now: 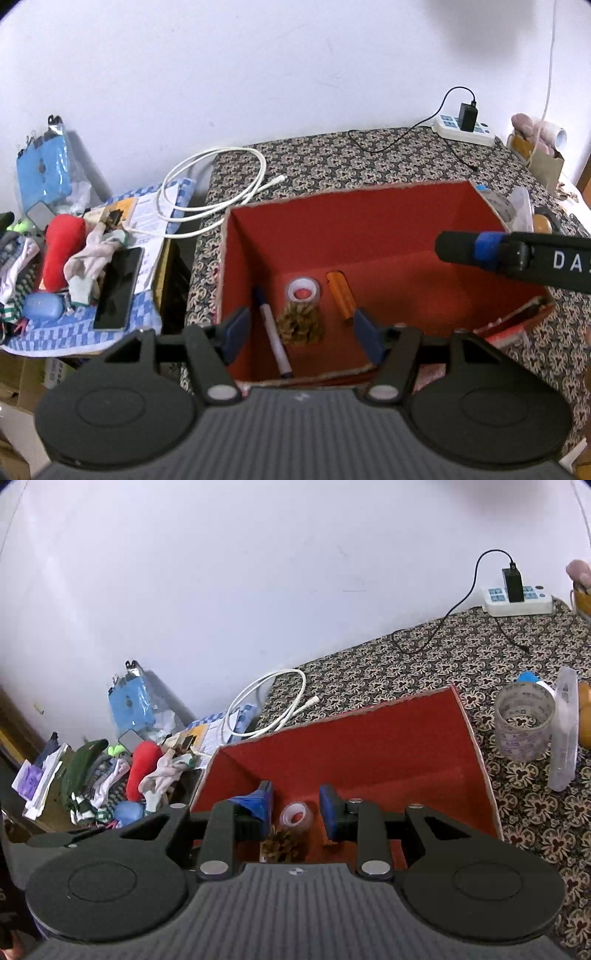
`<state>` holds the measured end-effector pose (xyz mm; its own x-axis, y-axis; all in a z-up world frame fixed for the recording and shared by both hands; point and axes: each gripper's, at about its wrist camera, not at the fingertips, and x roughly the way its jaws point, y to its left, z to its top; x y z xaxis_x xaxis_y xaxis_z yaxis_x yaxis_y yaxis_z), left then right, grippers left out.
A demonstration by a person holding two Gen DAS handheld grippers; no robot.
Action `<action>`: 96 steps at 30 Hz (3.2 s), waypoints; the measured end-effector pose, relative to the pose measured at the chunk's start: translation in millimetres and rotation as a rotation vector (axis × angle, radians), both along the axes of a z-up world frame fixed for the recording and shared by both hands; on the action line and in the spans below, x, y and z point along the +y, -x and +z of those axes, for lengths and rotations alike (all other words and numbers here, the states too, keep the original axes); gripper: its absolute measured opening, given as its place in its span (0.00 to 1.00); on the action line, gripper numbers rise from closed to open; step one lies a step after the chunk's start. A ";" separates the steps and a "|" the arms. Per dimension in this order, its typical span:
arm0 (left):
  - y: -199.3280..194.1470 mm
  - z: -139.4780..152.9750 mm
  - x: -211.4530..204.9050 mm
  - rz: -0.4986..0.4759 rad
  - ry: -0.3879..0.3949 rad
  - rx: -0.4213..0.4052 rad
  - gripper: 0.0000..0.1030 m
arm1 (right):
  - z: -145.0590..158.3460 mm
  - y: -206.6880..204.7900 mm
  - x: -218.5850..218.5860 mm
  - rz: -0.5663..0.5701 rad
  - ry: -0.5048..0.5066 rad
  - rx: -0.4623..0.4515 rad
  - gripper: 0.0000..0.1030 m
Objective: Organize rigid objects
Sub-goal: 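Raise the right tool up out of the box, then move the right tool down to the metal spring clip before the box, then close the right tool on the metal spring clip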
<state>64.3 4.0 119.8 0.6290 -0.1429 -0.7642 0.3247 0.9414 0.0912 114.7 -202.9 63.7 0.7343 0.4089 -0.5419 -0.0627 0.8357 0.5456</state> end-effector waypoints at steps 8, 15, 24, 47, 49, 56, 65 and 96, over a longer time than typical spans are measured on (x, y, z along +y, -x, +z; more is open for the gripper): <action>21.5 -2.1 18.3 -0.022 0.044 0.009 0.64 | -2.2 22.2 4.6 0.053 -0.026 0.027 0.11; 45.5 -19.7 34.5 -0.087 0.111 0.038 0.65 | -12.3 35.4 -6.8 0.133 -0.090 0.066 0.11; 63.7 -73.6 27.3 -0.264 0.239 0.193 0.81 | -34.3 52.8 -24.9 0.239 -0.083 0.118 0.11; 67.5 -139.0 -0.4 -0.297 0.274 0.325 0.87 | -120.5 43.3 -38.9 0.095 0.022 0.307 0.10; 68.6 -140.2 1.9 -0.290 0.279 0.330 0.87 | -122.8 40.6 -37.6 0.099 0.009 0.313 0.10; 73.0 -138.3 4.7 -0.304 0.294 0.335 0.87 | -122.6 37.4 -28.4 0.163 -0.034 0.356 0.09; 74.4 -146.8 10.8 -0.315 0.310 0.344 0.87 | -114.3 47.0 -1.1 0.346 -0.142 0.417 0.09; 61.9 -142.3 -5.2 -0.337 0.295 0.286 0.49 | -147.0 35.2 -13.8 0.355 -0.300 0.490 0.11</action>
<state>2.5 -1.3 -22.5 0.2830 -0.5361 -0.7953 0.5870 0.7526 -0.2984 79.5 -216.6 -83.3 0.2257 0.7647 -0.6036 0.0079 0.6181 0.7861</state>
